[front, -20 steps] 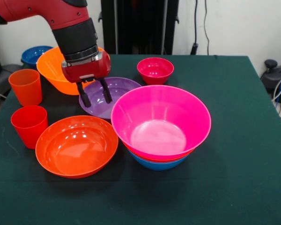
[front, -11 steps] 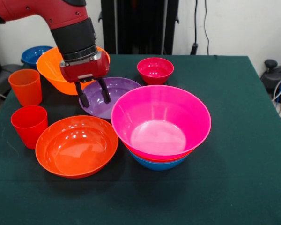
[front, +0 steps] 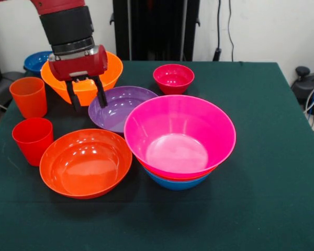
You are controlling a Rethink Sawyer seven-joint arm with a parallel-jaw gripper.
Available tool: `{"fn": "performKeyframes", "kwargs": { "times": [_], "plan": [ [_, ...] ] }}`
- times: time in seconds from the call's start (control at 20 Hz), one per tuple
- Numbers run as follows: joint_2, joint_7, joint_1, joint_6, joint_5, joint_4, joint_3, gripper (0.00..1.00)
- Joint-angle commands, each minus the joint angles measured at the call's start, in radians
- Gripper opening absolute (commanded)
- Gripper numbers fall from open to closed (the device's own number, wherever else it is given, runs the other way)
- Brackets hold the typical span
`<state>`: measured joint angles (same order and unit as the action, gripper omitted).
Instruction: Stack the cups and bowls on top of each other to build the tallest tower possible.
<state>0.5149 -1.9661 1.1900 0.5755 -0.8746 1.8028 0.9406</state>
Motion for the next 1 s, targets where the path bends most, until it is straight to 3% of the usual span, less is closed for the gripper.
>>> {"fn": "performKeyframes", "kwargs": {
  "times": [0.05,0.3,1.0],
  "plan": [
    [0.01,0.329,-0.015,0.11,-0.001,-0.021,0.008,1.0],
    [-0.053,0.311,-0.031,0.073,-0.031,-0.043,-0.018,1.0],
    [-0.131,0.302,-0.044,0.048,-0.046,-0.073,-0.026,1.0]
  ]
}}
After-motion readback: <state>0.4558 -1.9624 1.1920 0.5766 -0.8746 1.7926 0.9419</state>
